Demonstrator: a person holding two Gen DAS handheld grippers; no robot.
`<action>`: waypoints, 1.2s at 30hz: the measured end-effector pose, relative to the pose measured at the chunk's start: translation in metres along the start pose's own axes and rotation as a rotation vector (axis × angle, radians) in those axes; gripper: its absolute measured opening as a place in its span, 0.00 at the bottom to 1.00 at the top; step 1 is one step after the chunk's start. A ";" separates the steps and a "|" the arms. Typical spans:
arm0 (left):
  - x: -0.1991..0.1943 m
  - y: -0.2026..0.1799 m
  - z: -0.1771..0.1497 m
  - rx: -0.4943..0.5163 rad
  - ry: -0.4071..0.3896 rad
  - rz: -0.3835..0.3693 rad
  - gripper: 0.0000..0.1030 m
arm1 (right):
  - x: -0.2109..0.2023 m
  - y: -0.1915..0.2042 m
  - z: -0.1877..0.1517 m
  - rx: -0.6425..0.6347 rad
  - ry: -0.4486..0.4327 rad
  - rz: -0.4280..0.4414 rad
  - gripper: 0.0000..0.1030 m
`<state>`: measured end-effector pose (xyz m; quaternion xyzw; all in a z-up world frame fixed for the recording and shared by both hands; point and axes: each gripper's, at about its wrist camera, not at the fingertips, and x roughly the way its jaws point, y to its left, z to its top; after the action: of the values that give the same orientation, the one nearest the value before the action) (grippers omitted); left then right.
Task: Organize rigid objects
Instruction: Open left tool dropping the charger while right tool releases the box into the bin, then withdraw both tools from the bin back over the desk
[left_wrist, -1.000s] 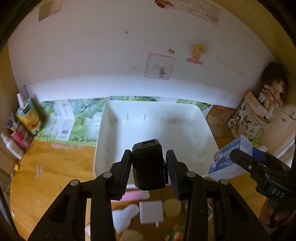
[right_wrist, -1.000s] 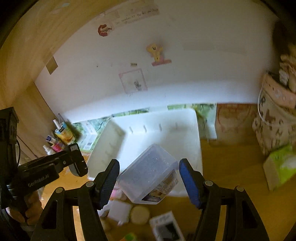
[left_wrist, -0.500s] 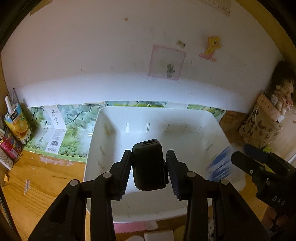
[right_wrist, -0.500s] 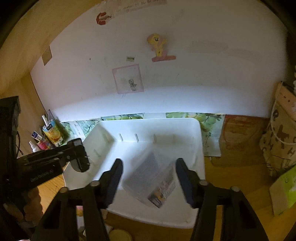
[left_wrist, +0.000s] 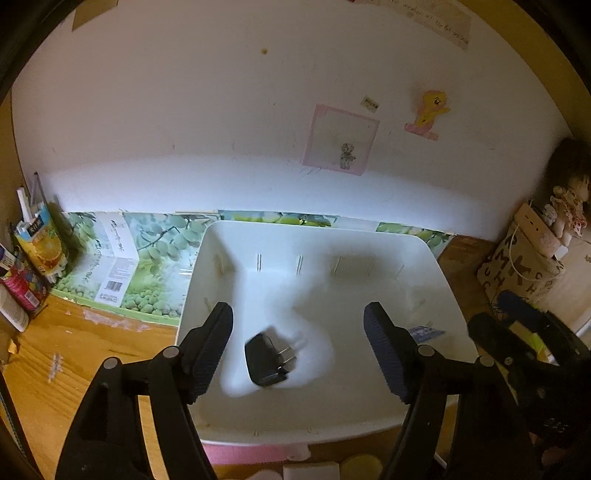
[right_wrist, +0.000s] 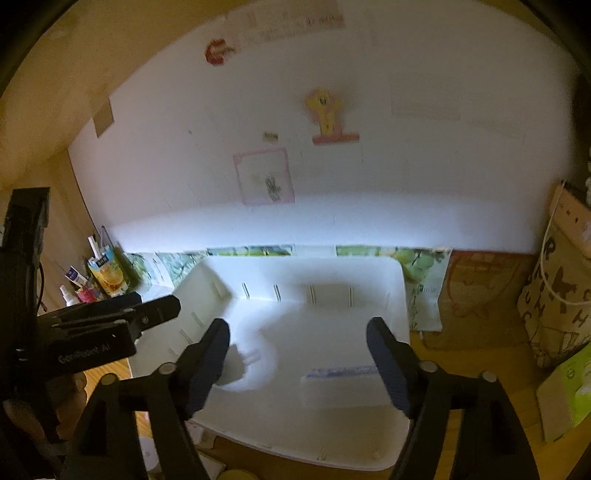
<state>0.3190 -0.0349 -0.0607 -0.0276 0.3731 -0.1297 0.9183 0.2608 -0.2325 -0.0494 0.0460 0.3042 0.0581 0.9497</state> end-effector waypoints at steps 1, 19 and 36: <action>-0.006 -0.001 0.000 0.001 -0.009 0.005 0.74 | -0.005 0.001 0.001 -0.005 -0.013 -0.003 0.79; -0.112 -0.011 -0.008 -0.015 -0.208 0.088 0.78 | -0.129 0.009 -0.002 -0.023 -0.306 -0.082 0.99; -0.186 -0.015 -0.082 -0.061 -0.212 0.134 0.78 | -0.221 0.013 -0.064 -0.033 -0.362 -0.154 0.99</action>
<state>0.1310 0.0023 0.0086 -0.0442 0.2786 -0.0531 0.9579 0.0443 -0.2466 0.0271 0.0168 0.1301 -0.0190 0.9912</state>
